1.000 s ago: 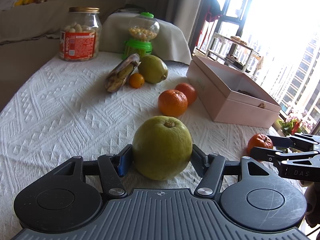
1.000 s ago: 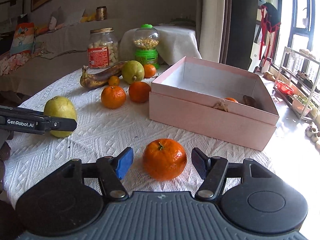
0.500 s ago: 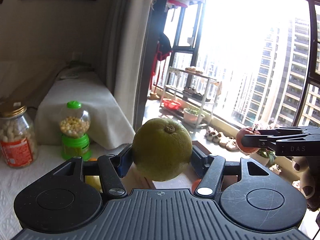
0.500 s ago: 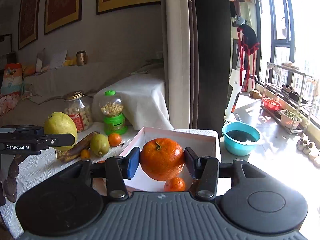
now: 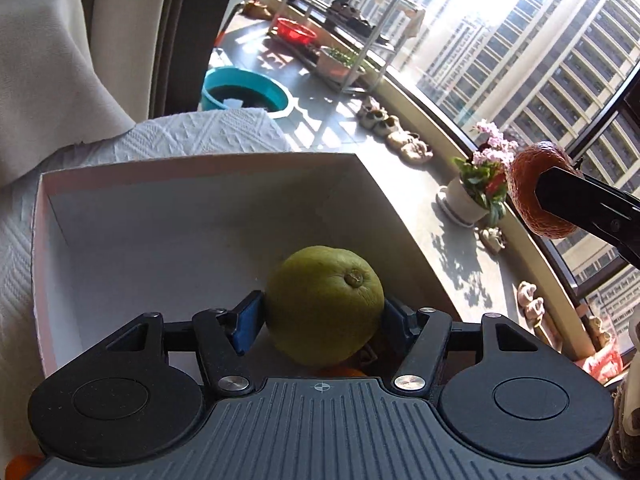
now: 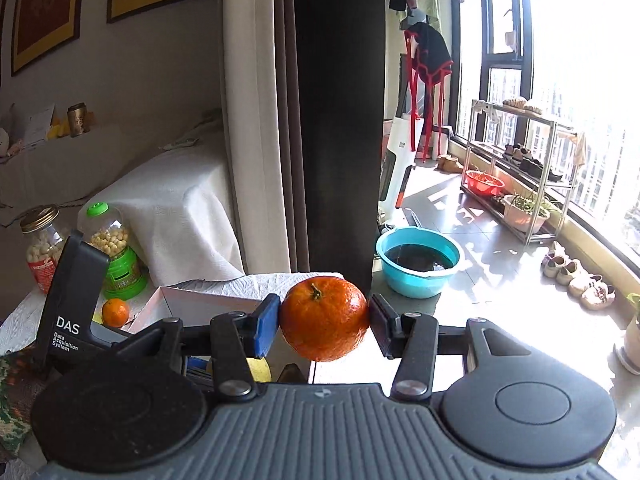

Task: Organize fruits
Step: 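Carry pomelo and tangerine into the pink box and open both grippers, then move both grippers back from the box toward the remaining fruit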

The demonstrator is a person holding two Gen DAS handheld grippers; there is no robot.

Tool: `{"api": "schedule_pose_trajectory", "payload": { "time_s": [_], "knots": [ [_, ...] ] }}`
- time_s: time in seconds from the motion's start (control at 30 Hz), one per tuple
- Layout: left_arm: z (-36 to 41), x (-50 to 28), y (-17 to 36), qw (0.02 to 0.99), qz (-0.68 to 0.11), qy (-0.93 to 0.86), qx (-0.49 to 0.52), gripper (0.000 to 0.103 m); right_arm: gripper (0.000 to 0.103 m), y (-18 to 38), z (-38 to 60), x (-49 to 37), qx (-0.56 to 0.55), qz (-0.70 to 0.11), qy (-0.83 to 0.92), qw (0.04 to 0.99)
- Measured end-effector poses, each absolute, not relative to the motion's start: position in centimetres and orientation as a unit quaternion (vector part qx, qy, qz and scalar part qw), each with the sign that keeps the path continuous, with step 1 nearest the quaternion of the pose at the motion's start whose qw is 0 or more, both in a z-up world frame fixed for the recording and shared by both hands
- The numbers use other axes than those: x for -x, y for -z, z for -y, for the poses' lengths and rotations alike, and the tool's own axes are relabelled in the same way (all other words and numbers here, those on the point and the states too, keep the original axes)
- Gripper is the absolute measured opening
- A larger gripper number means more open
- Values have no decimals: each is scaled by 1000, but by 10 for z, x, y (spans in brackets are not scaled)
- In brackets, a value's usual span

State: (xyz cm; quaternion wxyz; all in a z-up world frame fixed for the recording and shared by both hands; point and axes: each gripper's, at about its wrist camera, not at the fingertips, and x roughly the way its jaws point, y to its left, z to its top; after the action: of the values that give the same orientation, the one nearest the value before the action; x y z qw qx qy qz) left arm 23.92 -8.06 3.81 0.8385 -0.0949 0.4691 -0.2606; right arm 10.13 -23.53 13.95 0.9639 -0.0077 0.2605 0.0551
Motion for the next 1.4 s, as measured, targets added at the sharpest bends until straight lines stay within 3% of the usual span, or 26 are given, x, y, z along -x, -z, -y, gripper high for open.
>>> {"api": "schedule_pose_trajectory", "payload": {
  "time_s": [0.27, 0.33, 0.43, 0.77, 1.03, 1.23, 1.4],
  "knots": [
    [67, -231, -42, 849, -448, 263, 97, 70, 48, -122, 215, -149, -27, -310, -83, 947],
    [60, -216, -51, 865, -419, 261, 85, 64, 49, -117, 207, -169, -26, -328, -81, 941],
    [40, -192, -72, 879, -377, 275, 94, 64, 54, -110, 203, -190, -31, -351, -77, 933],
    [-92, -66, -95, 958, -237, 91, 136, 64, 62, -120, 182, -120, -6, -327, -88, 941],
    [-179, -26, -64, 942, -281, -45, 178, 64, 68, -93, 101, -36, 17, -338, -213, 917],
    [-191, 1, -57, 939, -273, -25, 209, 64, 68, -63, 24, -17, 77, -338, -257, 902],
    [-195, -36, -61, 937, -264, 16, 226, 64, 69, -40, -10, -1, 129, -319, -255, 904]
  ]
}}
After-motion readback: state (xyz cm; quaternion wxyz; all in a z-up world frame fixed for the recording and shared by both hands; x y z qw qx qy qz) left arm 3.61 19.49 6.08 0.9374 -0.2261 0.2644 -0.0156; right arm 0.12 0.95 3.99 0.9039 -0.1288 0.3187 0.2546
